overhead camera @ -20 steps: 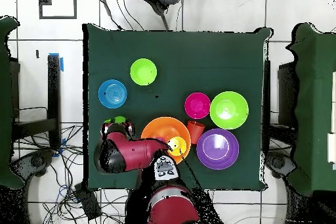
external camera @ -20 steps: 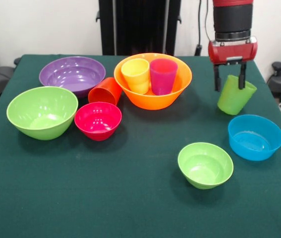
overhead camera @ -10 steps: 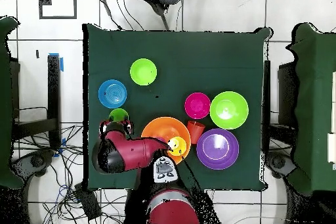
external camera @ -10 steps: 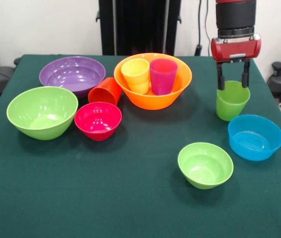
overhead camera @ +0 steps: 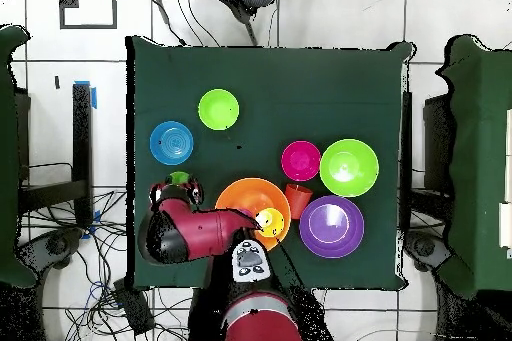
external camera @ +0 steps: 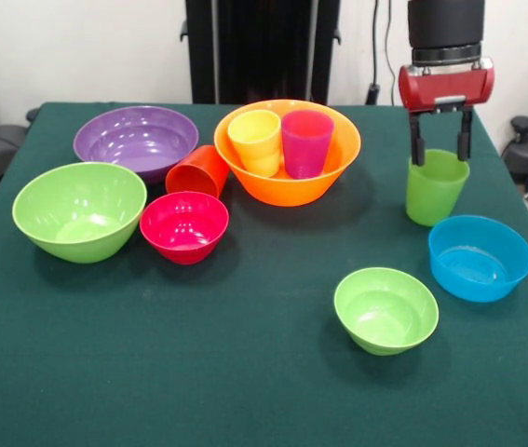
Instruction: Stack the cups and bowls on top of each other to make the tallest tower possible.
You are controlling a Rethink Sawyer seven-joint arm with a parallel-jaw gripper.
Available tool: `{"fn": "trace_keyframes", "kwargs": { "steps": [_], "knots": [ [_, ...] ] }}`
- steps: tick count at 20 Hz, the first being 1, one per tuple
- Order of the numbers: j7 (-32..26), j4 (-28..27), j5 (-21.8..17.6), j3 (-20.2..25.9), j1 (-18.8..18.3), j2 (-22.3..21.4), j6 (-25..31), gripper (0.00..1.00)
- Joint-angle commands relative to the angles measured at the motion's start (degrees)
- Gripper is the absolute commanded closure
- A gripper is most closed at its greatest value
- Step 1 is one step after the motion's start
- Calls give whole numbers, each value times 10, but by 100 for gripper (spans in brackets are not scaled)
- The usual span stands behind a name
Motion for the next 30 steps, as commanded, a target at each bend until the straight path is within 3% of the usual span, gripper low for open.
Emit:
{"fn": "trace_keyframes", "kwargs": {
  "steps": [1,6,13,25,30],
  "knots": [
    [58,-6,7,2,18,31,93,0],
    [56,-21,12,-15,31,32,115,0],
    [60,-63,29,-85,84,62,148,0],
    [75,-82,38,-145,134,71,151,0],
    [85,-84,48,-135,134,84,125,0]
  ]
}}
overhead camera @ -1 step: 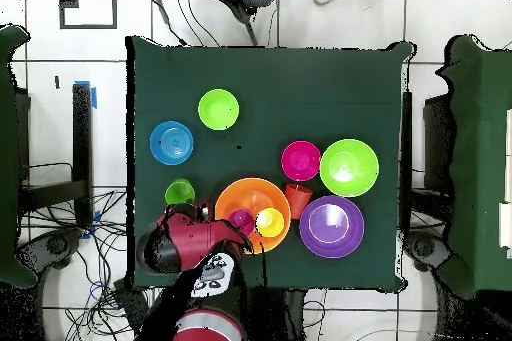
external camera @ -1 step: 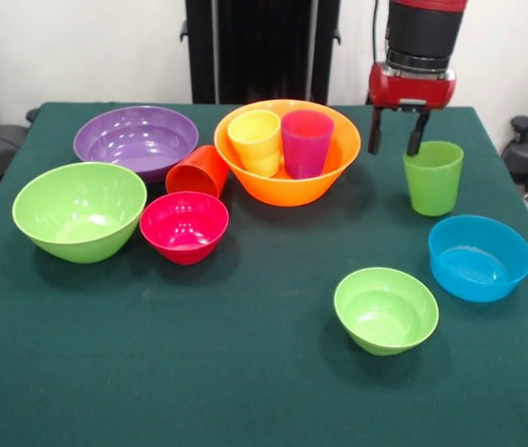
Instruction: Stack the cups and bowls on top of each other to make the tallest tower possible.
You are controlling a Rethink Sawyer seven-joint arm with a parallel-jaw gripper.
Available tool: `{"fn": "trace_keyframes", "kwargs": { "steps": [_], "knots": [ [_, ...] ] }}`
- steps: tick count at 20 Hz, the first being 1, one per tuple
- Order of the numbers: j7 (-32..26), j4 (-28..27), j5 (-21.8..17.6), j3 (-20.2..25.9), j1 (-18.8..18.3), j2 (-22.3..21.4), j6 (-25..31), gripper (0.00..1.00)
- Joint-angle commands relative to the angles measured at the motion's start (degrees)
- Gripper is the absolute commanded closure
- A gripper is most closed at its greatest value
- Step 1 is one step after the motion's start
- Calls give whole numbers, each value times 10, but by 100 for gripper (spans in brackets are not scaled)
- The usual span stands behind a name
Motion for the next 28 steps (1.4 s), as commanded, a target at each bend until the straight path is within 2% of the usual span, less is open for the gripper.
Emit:
{"fn": "trace_keyframes", "kwargs": {
  "steps": [1,9,17,22,28],
  "knots": [
    [87,-49,33,18,6,38,37,0],
    [96,-47,38,12,17,54,5,0],
    [94,-43,29,45,-8,64,-21,0],
    [92,-45,29,49,-9,63,-21,0],
    [87,-35,8,70,-23,63,-47,0]
  ]
}}
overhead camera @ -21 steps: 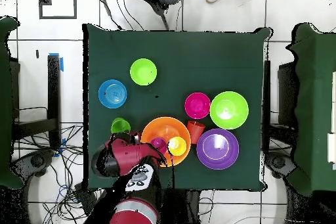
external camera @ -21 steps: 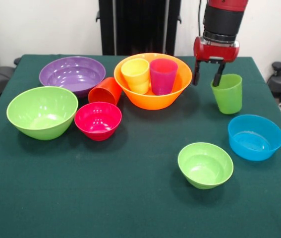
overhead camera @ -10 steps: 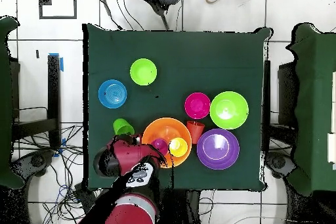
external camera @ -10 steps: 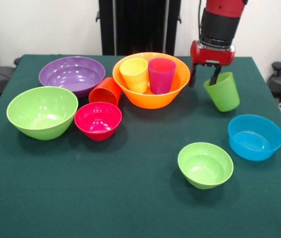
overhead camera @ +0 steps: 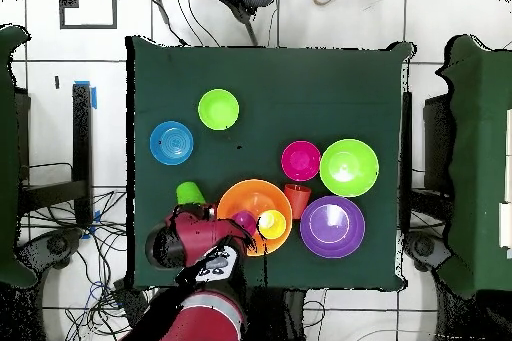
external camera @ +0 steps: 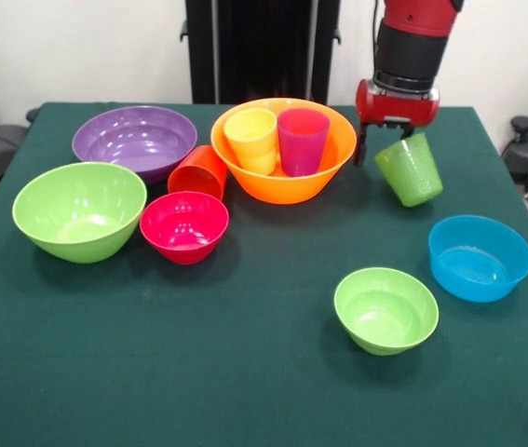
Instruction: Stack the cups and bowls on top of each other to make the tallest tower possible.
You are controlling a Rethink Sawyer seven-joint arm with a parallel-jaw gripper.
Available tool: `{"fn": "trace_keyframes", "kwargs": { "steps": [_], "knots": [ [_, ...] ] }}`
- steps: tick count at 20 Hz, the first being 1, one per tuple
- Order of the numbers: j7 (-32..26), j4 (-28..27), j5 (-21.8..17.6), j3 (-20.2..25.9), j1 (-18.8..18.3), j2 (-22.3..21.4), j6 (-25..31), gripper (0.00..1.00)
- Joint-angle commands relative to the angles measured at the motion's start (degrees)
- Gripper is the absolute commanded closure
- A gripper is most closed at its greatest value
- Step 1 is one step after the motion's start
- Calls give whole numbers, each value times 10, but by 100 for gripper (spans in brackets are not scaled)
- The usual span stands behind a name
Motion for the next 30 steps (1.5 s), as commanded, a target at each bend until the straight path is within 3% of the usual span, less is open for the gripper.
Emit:
{"fn": "trace_keyframes", "kwargs": {
  "steps": [1,2,3,10,20,23,27,30],
  "knots": [
    [86,-21,-12,82,-25,18,-43,0],
    [85,-21,-13,85,-27,18,-46,0],
    [84,-21,-13,87,-29,18,-49,100],
    [90,-17,-19,87,-32,21,-86,100],
    [83,-12,-16,74,-26,14,-89,100],
    [71,13,-26,47,-15,2,-73,100],
    [43,124,-108,69,-76,-109,-43,100],
    [25,184,-137,100,-123,-186,17,100]
  ]
}}
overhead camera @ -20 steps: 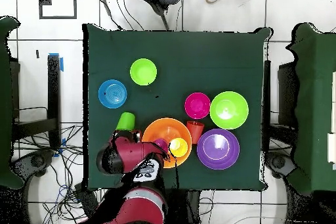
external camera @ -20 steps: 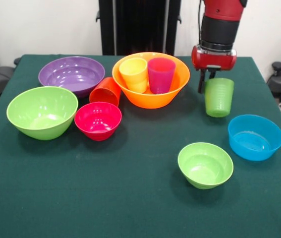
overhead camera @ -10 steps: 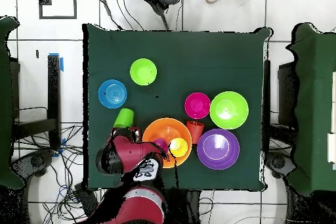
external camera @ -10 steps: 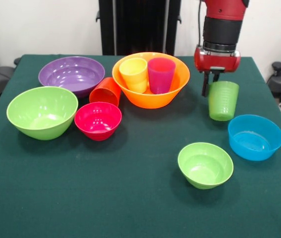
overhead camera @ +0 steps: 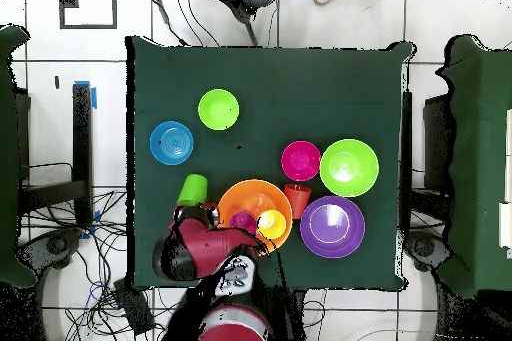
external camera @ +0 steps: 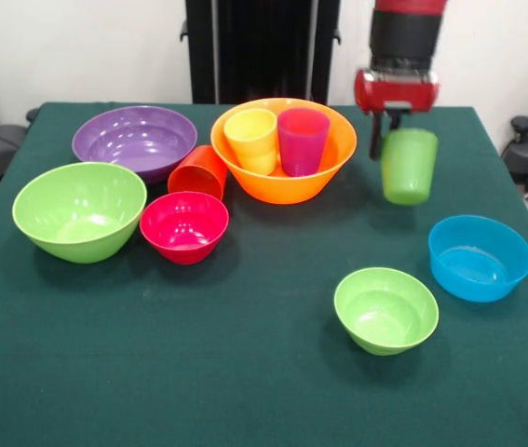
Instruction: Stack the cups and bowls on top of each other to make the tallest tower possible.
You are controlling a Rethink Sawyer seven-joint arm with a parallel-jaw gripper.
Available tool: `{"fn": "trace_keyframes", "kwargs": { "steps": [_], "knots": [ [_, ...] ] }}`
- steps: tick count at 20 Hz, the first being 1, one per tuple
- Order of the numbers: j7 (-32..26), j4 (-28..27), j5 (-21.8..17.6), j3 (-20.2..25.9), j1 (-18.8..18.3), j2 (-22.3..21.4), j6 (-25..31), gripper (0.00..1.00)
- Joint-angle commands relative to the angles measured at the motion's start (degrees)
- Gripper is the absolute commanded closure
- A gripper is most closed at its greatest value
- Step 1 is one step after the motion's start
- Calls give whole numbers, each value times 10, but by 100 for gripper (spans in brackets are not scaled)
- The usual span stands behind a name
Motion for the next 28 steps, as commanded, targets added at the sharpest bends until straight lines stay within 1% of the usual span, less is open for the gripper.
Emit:
{"fn": "trace_keyframes", "kwargs": {
  "steps": [1,2,3,4,5,7,8,11,14,17,20,25,26,28],
  "knots": [
    [-3,144,-76,90,-89,-151,142,100],
    [-18,151,-75,99,-97,-163,176,100],
    [-56,154,-68,98,-98,-179,251,100],
    [-65,153,-67,92,-93,-186,280,100],
    [-80,148,-67,74,-78,-193,323,100],
    [-80,147,-79,52,-57,-198,354,100],
    [-78,147,-85,50,-53,-199,368,100],
    [-69,173,-95,69,-63,-217,384,100],
    [-61,186,-103,85,-73,-224,390,100],
    [-56,182,-106,95,-84,-216,403,100],
    [-57,187,-105,111,-100,-214,395,100],
    [-69,184,-112,130,-140,-208,391,100],
    [-72,183,-115,132,-150,-212,390,100],
    [-89,192,-116,144,-184,-236,388,100]
  ]
}}
